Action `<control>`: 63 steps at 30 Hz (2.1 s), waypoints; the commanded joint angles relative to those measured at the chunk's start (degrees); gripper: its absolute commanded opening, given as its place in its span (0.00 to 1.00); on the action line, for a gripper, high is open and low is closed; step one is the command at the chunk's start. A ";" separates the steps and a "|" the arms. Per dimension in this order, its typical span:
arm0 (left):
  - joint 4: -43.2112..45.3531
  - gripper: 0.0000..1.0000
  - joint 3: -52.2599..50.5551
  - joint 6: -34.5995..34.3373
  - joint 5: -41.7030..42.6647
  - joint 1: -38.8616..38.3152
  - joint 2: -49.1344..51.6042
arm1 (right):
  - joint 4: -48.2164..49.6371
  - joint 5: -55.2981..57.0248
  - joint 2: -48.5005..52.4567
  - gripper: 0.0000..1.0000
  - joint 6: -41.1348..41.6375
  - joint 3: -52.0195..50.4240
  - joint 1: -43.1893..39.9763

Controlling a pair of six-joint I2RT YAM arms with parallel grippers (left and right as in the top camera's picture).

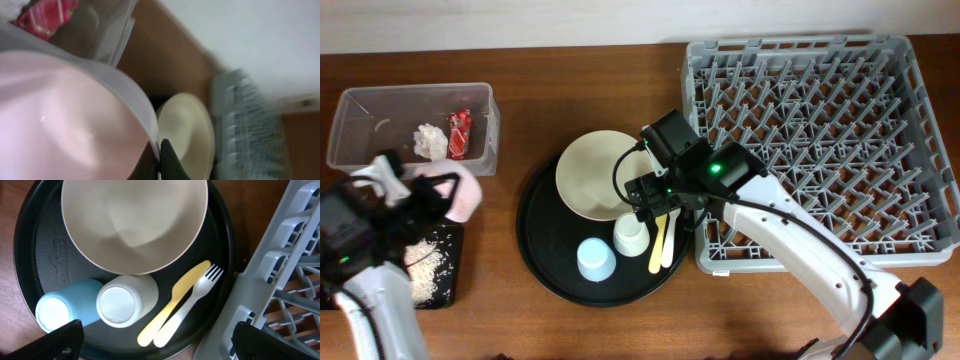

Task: Sort waste into correct bins and load items into the dishwasher rack
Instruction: 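Return the empty pink bowl to the round tray and release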

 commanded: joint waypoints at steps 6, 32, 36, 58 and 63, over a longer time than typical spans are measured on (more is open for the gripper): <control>-7.76 0.01 0.48 6.12 -32.04 -32.76 -0.31 | -0.02 0.48 -0.81 0.98 0.70 0.94 0.07; -11.87 0.49 2.86 6.14 -37.22 -48.15 15.19 | -0.02 0.48 -0.81 0.98 0.70 0.94 0.07; -17.46 0.48 9.64 6.36 -37.51 -48.15 13.42 | -0.02 0.48 -0.81 0.98 0.70 0.94 0.07; -17.25 0.01 -0.83 5.88 -48.65 -48.15 10.99 | -0.02 0.48 -0.81 0.98 0.70 0.94 0.07; -16.41 0.01 -4.79 5.88 -48.61 -48.15 10.97 | -0.02 0.48 -0.81 0.98 0.70 0.94 0.07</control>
